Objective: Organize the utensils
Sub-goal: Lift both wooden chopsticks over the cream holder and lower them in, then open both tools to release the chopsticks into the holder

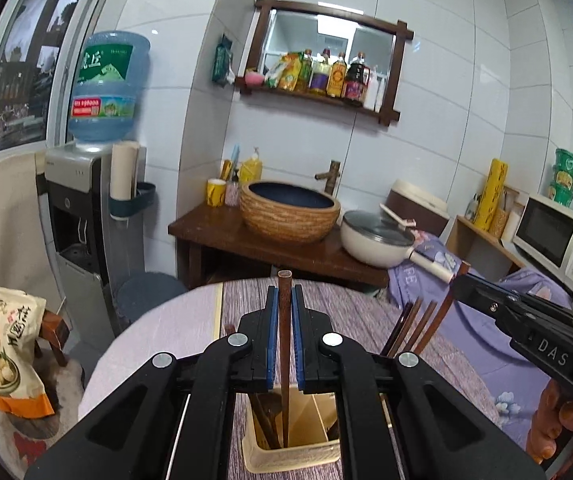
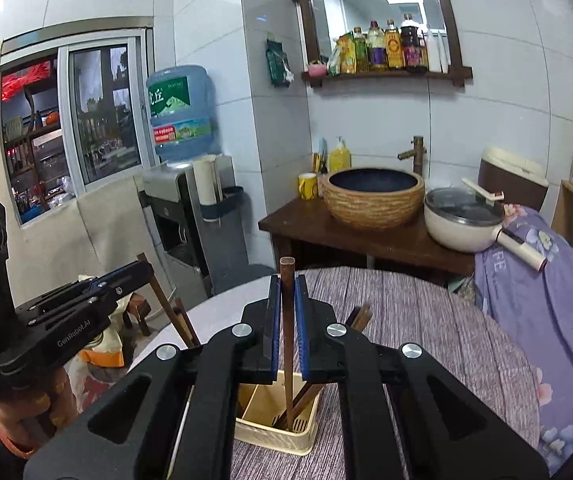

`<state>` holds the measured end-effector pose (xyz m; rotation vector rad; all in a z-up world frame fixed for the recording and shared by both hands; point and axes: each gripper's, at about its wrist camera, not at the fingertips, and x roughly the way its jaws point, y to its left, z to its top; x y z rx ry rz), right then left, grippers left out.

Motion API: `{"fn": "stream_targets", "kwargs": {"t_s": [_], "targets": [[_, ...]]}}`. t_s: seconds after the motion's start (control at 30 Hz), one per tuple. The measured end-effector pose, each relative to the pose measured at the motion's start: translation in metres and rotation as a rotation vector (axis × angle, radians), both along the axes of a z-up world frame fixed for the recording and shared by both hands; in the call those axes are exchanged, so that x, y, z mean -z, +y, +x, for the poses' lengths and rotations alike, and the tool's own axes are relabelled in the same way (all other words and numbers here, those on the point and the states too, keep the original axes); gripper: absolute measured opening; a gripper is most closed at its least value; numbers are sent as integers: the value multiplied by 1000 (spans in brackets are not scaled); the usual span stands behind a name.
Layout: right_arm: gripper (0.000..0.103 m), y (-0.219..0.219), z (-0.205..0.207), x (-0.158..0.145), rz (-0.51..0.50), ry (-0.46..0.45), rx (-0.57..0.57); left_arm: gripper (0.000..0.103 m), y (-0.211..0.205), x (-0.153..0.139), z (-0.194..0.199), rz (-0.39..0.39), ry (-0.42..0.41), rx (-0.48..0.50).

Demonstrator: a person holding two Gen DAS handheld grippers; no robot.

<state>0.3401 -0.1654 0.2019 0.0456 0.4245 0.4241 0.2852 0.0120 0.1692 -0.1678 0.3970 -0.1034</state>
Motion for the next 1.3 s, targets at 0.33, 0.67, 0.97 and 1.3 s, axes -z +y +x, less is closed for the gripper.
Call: {"fn": "stream_targets", "kwargs": {"t_s": [0.33,0.67,0.97,1.3], "targets": [[8,-1,11,40,1,76,17,7,-6,37,13,25,85,18],[24,-1,3,56,-38,44,45,63,-7,41,-8,46,20,11],[67,-17,-41,85,-36,58,83,93,8,76,-52,105,58,-34],[67,8,-93,178,-201,209,70,94,28,154,-76,121,264,-135]]}}
